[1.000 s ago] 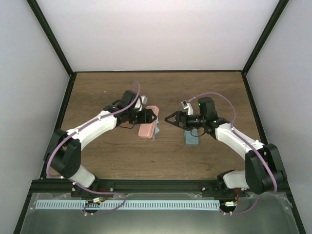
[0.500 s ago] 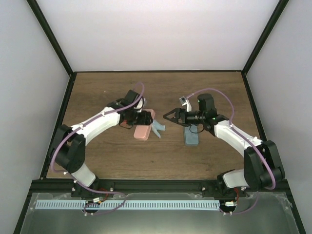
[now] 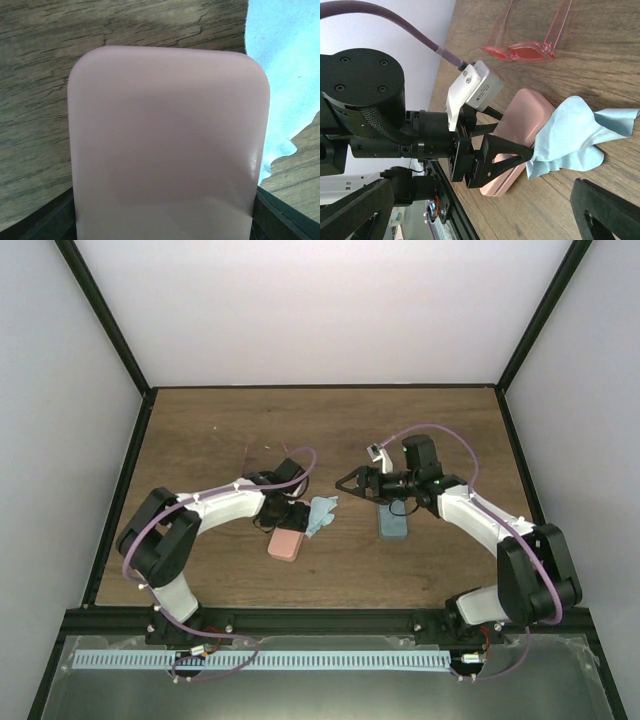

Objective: Organize the sunglasses
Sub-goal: Place the sunglasses case at the center of the board, then pick up the sunglasses case from the center of the board, then open the sunglasses case.

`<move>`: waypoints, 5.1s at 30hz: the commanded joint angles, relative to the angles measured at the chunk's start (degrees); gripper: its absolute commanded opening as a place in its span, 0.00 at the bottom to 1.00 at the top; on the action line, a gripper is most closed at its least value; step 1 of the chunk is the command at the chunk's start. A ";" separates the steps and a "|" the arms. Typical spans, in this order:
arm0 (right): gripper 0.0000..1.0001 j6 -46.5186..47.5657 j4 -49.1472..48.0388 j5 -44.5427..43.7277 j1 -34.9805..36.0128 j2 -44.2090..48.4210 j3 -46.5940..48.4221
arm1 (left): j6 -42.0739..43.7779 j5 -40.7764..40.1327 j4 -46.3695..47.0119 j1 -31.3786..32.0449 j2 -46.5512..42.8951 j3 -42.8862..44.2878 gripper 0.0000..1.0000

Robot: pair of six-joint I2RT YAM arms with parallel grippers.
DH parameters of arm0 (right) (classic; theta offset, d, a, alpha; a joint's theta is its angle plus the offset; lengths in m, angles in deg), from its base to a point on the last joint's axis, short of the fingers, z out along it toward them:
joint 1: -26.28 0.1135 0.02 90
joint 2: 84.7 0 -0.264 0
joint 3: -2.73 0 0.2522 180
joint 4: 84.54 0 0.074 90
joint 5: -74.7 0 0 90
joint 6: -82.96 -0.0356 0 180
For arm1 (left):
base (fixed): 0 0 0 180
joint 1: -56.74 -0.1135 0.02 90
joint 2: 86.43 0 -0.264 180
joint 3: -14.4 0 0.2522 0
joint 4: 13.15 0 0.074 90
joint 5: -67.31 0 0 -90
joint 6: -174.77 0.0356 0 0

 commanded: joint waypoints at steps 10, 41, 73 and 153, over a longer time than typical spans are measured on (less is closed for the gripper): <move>1.00 1.46 0.92 -1.18 -0.61 -0.96 0.72 | -0.01 -1.46 -1.33 0.67 -1.87 -0.05 0.95; 0.98 2.65 1.03 -2.40 -0.61 -1.49 -1.21 | 2.10 -0.68 -0.54 1.05 -4.04 -3.02 0.99; 1.00 -5.71 -13.25 8.81 -0.59 1.47 -3.52 | -4.05 11.77 1.85 -4.32 -15.19 3.38 0.71; 0.51 -16.94 -36.36 22.20 -8.43 2.13 -6.97 | -45.35 60.68 66.69 -5.78 -7.66 7.17 0.62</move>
